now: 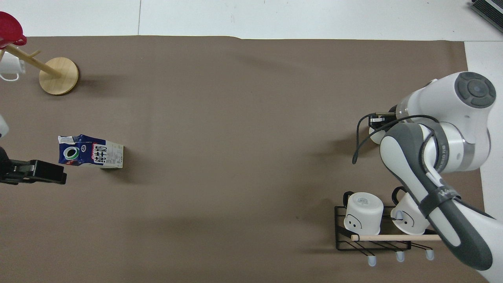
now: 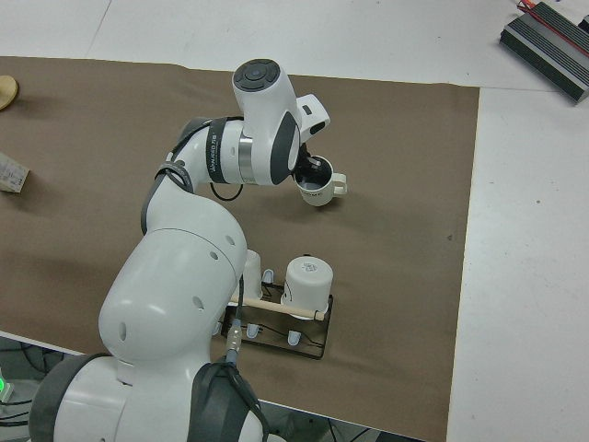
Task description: Place cup and milk on table
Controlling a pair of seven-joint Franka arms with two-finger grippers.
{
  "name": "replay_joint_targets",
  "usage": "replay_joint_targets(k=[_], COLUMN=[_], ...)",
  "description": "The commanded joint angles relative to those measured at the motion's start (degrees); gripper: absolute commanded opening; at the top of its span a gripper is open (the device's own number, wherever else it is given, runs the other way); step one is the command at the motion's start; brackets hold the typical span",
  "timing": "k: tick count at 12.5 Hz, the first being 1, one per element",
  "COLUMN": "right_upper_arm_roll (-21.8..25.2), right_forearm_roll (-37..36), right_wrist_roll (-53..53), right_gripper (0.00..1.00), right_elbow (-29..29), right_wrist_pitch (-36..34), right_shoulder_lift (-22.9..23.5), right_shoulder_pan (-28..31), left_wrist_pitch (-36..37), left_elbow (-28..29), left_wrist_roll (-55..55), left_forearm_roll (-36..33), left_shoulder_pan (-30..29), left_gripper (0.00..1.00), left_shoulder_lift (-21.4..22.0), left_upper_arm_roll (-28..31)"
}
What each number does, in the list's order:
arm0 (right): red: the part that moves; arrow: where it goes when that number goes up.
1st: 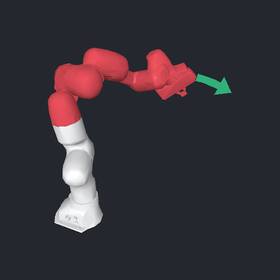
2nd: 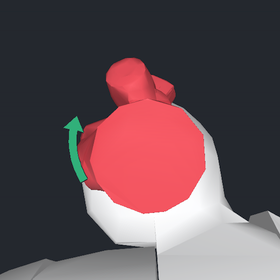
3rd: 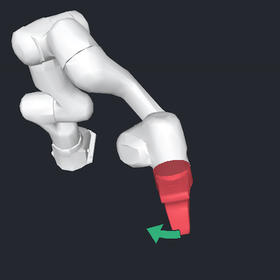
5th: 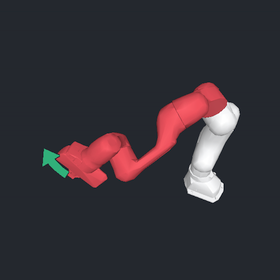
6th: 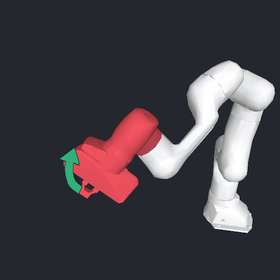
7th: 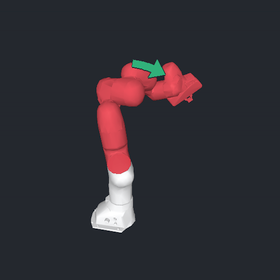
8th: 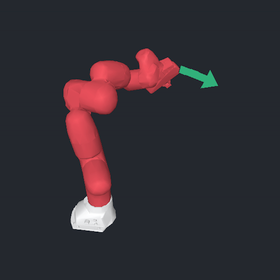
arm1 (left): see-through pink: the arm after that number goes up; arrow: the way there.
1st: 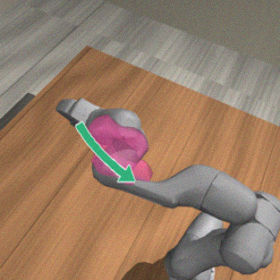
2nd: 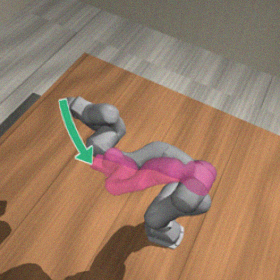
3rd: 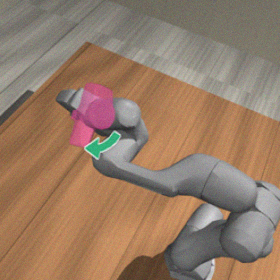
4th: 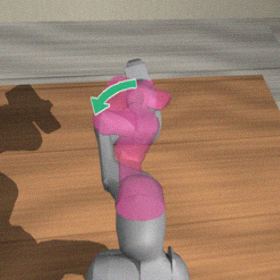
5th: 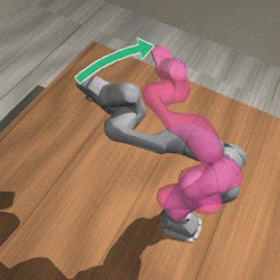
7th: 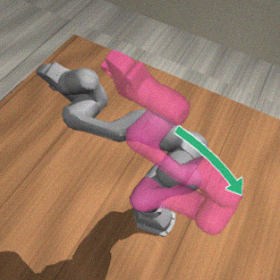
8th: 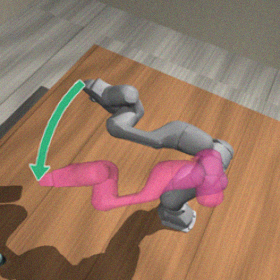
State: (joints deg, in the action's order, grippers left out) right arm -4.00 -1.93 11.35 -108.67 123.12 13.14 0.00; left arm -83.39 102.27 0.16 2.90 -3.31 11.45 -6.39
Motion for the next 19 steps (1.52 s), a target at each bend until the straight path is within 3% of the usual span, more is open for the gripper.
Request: replay_joint_targets(k=[1, 7, 10, 15, 18, 19], right_upper_arm_roll=[-0.2, -0.1, -0.1, -0.1, -0.1, -0.1], right_forearm_roll=[-0.6, -3.8, -4.4, -4.7, -4.7, -4.7], right_wrist_roll=[8.6, 28.8, 36.3, 40.9, 41.1, 41.1], right_gripper=[0.00, 0.00, 0.00, 0.00, 0.00, 0.07], right_elbow=[2.3, 10.0, 12.1, 12.7, 11.9, 12.3], right_wrist_pitch=[-1.4, -1.6, -1.2, -0.2, 0.3, -0.6], right_shoulder_lift=[0.0, 5.5, 8.4, 10.4, 10.6, 10.5], right_shoulder_pan=[-5.5, -19.6, -24.4, -27.7, -27.7, -28.0], left_wrist_pitch=[-1.0, -3.5, -9.0, -21.5, -24.4, -25.3], left_elbow=[1.4, 4.9, 8.0, 12.4, 13.0, 13.6], left_wrist_roll=[-0.3, -0.3, -0.2, 0.7, 4.3, 5.4], left_forearm_roll=[-0.4, -0.4, -0.4, -0.4, -0.4, -0.4], left_shoulder_pan=[0.3, 0.8, 0.3, 0.0, -1.3, -2.1], left_gripper=[1.00, 1.00, 1.00, 1.00, 1.00, 1.00], left_shoulder_lift=[1.2, 1.1, 0.9, 0.1, -1.4, -1.4], left_upper_arm_roll=[0.4, 0.4, 0.4, 0.4, 0.5, 0.5])
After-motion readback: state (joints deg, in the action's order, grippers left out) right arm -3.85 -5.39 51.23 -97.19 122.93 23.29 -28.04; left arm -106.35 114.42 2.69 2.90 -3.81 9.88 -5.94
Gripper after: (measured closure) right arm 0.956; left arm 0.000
